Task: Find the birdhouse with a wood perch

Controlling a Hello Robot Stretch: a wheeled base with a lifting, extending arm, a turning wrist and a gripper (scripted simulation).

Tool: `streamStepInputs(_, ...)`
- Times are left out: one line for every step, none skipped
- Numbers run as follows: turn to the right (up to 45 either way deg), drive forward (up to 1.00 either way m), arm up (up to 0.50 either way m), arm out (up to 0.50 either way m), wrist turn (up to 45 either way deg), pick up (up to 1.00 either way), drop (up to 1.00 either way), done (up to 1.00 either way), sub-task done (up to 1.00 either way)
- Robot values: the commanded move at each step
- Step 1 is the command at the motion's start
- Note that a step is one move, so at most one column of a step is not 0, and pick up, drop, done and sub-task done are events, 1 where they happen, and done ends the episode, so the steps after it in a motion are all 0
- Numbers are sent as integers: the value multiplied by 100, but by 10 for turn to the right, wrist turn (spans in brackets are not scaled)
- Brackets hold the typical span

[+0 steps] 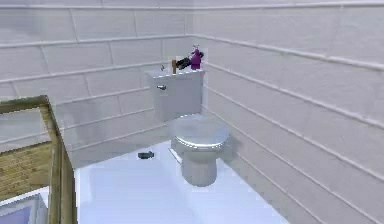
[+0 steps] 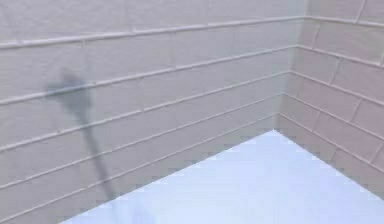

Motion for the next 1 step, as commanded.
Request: streamStepInputs(450,0,0,0,0,0,0,0,0)
